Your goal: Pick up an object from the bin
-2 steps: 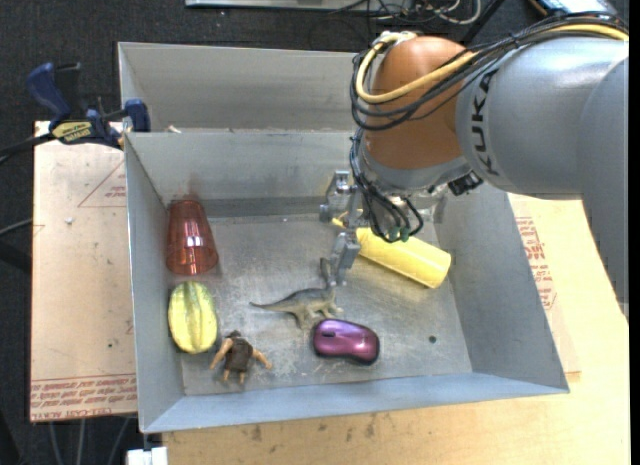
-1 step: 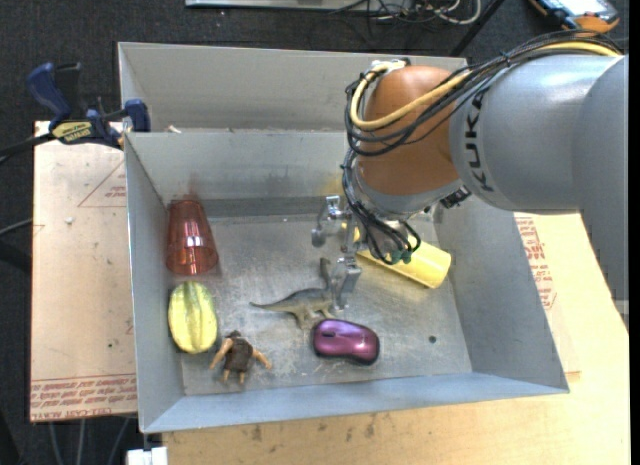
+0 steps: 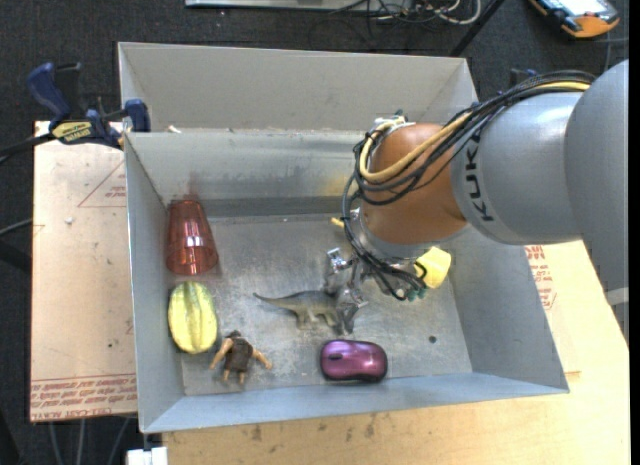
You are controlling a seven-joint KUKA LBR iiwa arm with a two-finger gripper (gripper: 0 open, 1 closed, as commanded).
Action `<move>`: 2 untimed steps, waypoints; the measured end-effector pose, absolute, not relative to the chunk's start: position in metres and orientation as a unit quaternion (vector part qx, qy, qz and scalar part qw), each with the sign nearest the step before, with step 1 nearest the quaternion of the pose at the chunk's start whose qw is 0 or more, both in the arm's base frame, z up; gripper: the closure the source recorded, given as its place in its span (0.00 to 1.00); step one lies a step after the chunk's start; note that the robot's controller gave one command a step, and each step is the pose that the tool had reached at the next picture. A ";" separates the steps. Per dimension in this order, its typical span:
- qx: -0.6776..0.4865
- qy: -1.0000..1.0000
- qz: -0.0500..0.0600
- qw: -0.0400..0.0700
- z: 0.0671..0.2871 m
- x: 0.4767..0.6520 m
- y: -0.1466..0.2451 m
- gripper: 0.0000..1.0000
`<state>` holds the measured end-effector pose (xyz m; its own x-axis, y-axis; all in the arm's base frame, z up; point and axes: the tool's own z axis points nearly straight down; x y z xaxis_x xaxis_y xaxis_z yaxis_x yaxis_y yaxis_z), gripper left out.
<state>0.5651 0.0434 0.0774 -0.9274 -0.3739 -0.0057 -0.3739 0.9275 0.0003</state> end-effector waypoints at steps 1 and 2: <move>-0.190 0.982 0.001 0.003 0.077 0.565 0.043 1.00; -0.190 0.982 0.000 0.002 0.215 0.561 0.044 1.00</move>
Offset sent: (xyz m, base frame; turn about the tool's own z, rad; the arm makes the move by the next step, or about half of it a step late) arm -0.0052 -0.0002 0.1377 -0.0029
